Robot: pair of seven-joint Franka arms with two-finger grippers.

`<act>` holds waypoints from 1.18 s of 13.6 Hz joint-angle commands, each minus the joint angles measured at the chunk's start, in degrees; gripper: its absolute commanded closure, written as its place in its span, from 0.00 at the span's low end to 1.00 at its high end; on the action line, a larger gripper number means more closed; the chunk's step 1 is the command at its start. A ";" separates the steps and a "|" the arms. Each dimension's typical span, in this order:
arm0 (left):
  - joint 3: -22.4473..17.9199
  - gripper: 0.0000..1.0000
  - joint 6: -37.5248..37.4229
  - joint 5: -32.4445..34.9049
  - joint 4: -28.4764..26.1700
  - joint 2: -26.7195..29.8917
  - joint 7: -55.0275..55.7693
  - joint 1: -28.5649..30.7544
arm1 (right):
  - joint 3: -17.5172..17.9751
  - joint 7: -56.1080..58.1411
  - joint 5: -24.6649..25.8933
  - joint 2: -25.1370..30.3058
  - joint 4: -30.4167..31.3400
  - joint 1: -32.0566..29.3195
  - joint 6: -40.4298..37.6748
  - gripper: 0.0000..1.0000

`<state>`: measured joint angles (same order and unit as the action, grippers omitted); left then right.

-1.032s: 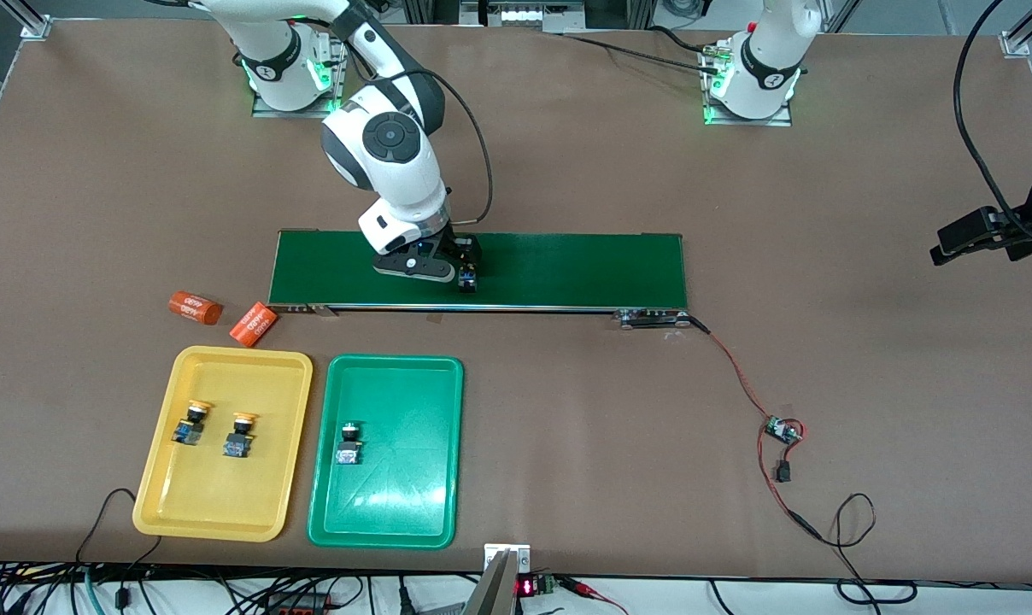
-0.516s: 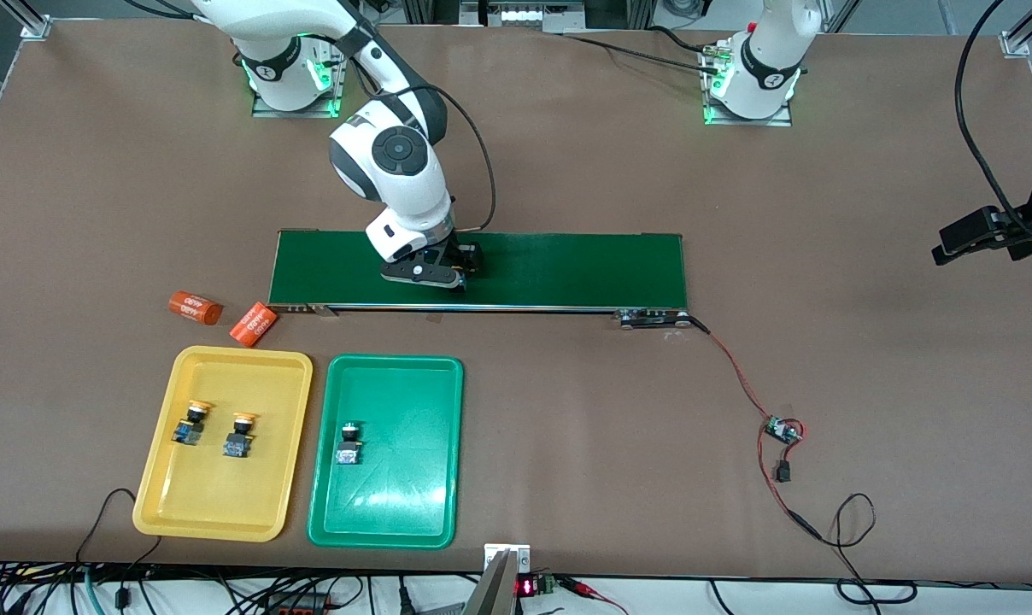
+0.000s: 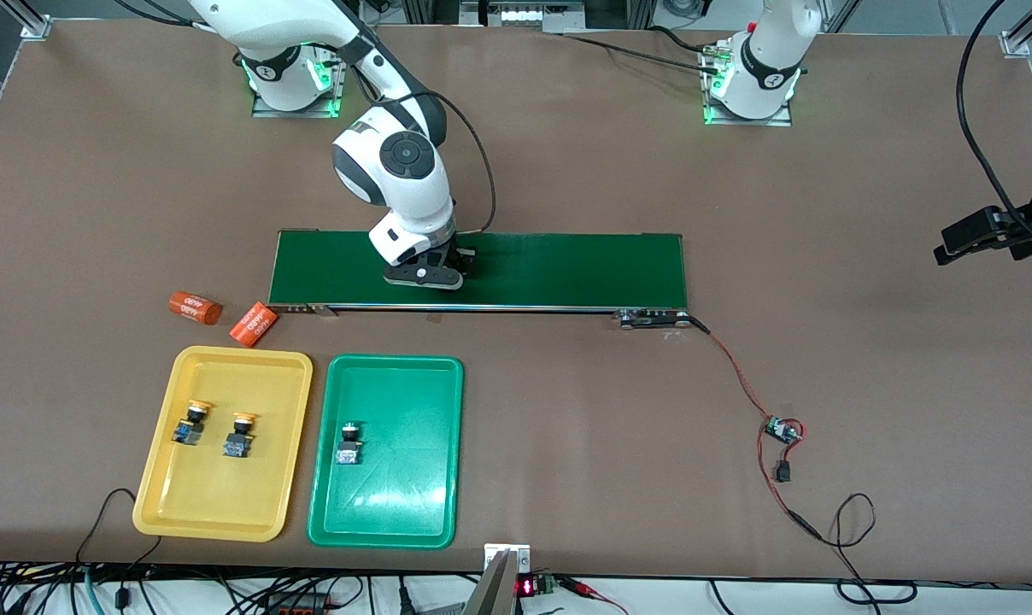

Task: Sort buttons by color to trays
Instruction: 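Move the right gripper to the belt and grasp the green-ringed button, then carry the green-ringed button into the green tray with the right gripper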

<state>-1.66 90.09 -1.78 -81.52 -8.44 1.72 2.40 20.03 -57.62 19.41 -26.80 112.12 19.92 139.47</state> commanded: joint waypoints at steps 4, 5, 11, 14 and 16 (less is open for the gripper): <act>-0.19 0.00 0.61 0.55 -2.24 1.85 -0.57 0.32 | 0.01 2.93 0.90 0.69 -6.00 -2.16 -4.53 0.86; -0.19 0.00 0.61 0.55 -2.24 1.85 -0.57 0.41 | 0.01 5.83 0.29 0.61 -8.82 -2.60 -7.95 0.86; -0.10 0.00 0.79 0.64 -2.24 1.85 -0.57 0.50 | -6.04 28.68 -7.01 -4.65 -26.22 -3.93 -18.18 0.86; -0.10 0.00 0.79 0.64 -2.24 1.85 -0.57 0.50 | -10.35 33.00 -6.92 -12.11 -32.73 -3.66 -14.86 0.86; -0.10 0.00 0.87 0.64 -2.24 1.85 -0.57 0.50 | -11.50 33.37 -6.92 -15.64 -35.03 -3.66 -11.00 0.86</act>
<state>-1.81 90.10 -1.78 -81.88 -8.41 1.72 2.83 9.37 -25.78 13.05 -36.87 82.96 15.70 126.41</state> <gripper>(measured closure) 0.000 0.670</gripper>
